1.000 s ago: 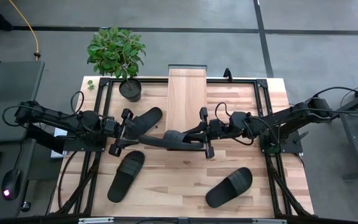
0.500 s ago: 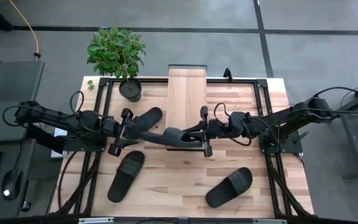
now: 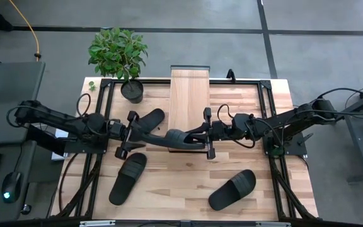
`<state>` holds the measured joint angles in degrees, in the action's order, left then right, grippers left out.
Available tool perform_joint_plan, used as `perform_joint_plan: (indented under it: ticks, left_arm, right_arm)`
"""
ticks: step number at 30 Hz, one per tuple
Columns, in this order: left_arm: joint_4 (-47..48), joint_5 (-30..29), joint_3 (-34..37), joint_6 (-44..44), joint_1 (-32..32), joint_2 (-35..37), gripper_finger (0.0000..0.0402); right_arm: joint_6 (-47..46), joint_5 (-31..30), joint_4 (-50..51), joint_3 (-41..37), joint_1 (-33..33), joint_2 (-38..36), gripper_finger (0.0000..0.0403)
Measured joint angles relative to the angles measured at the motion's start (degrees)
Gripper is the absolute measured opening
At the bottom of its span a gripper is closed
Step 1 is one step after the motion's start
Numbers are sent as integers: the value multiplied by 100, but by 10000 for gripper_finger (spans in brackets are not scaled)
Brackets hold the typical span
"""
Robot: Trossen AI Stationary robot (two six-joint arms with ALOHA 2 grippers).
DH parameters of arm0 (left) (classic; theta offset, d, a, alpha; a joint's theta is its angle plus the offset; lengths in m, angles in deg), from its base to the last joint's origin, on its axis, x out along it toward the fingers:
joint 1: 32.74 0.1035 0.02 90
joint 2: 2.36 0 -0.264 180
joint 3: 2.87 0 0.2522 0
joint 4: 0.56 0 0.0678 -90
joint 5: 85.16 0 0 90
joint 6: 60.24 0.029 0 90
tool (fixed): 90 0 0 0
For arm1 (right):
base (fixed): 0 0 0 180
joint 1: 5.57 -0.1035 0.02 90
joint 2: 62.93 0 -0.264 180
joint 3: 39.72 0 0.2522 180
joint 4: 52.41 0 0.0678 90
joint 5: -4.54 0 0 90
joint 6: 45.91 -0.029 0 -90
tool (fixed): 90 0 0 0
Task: Pick and place slides into the shelf
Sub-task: Put the top right black slipper on the shelf
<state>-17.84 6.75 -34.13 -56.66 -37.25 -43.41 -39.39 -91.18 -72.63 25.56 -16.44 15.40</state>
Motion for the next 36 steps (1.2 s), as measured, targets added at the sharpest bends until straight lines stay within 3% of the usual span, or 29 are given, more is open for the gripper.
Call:
perform_joint_plan:
  ticks: [15, 22, 36]
  left_arm:
    - [-208, -2, 0, 217, 0, -127, 239]
    - [-194, -282, 0, 243, 0, -216, 232]
    - [-371, -254, -2, 443, -7, -448, 93]
  right_arm:
    - [-3, 24, -9, 0, 0, 0, 0]
    - [-3, 25, -13, 0, 2, 2, 0]
    - [-21, 168, -13, -2, 4, 4, 0]
